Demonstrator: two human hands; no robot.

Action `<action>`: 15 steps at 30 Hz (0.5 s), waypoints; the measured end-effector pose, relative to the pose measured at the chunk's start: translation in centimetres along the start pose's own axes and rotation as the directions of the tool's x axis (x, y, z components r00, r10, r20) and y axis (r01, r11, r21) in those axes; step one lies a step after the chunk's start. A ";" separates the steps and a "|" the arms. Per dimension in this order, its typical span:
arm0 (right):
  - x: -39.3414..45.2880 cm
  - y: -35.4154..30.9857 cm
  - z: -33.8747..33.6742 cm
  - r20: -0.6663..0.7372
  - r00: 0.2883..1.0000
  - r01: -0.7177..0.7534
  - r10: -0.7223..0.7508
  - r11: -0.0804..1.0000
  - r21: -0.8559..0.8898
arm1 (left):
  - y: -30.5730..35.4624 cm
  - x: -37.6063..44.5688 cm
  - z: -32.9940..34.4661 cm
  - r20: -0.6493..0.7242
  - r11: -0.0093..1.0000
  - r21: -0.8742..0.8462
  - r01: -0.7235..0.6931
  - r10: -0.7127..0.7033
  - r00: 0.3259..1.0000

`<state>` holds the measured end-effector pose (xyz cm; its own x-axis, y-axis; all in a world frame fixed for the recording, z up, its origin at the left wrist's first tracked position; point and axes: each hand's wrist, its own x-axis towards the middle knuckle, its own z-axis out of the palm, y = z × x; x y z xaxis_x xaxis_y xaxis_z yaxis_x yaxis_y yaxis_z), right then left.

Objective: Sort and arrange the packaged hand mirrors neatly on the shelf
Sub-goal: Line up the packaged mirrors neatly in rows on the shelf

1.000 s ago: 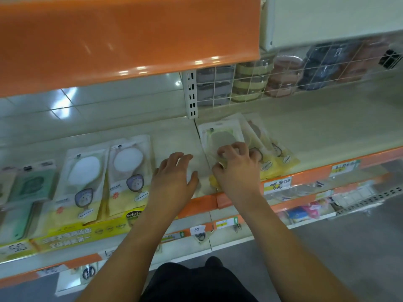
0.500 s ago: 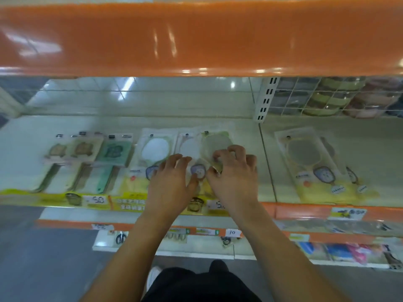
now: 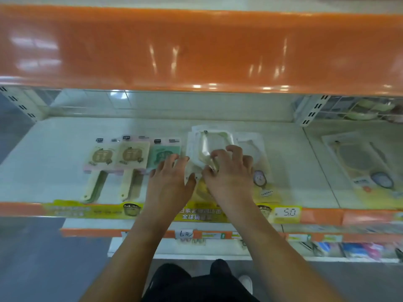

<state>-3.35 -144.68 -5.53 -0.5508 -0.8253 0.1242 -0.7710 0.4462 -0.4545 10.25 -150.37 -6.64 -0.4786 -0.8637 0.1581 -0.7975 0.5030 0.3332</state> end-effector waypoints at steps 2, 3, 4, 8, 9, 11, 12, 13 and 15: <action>0.0 -1.2 1.1 -0.010 1.000 -0.028 0.028 0.999 -0.018 | -1.4 0.5 -0.2 0.021 1.000 0.000 -0.019 0.019 1.000; 0.0 -1.7 1.7 -0.007 0.999 -0.047 0.046 0.998 -0.036 | -2.0 0.7 -0.3 0.048 1.000 -0.002 -0.021 0.022 0.999; 0.1 -2.2 2.4 0.000 0.998 -0.067 0.067 0.996 -0.055 | -2.6 0.9 -0.3 0.073 1.000 -0.010 -0.025 0.026 0.997; 0.5 -3.4 4.3 0.013 0.990 -0.135 0.137 0.986 -0.102 | -4.5 1.3 -0.5 0.119 0.998 -0.036 -0.048 0.052 0.992; 0.5 -3.5 4.8 0.037 0.988 -0.143 0.149 0.981 -0.129 | -4.9 1.2 -0.5 0.134 0.998 -0.035 -0.047 0.052 0.990; 0.3 -3.5 5.5 0.087 0.983 -0.142 0.160 0.973 -0.183 | -5.3 1.0 -0.5 0.147 0.998 -0.039 -0.053 0.058 0.987; 0.1 -3.5 5.8 0.100 0.981 -0.142 0.164 0.970 -0.197 | -5.4 0.9 -0.5 0.148 0.997 -0.045 -0.056 0.062 0.987; 0.0 -3.5 6.0 0.105 0.980 -0.143 0.166 0.968 -0.204 | -5.4 0.9 -0.5 0.148 0.997 -0.051 -0.058 0.065 0.987; -0.1 -3.5 6.1 0.106 0.980 -0.146 0.171 0.966 -0.211 | -5.3 0.8 -0.6 0.140 0.996 -0.053 -0.065 0.072 0.987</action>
<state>1.39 -148.24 -9.30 -0.6376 -0.7688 -0.0497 -0.7322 0.6248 -0.2711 14.34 -153.76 -7.75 -0.5816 -0.8119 0.0499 -0.7439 0.5557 0.3713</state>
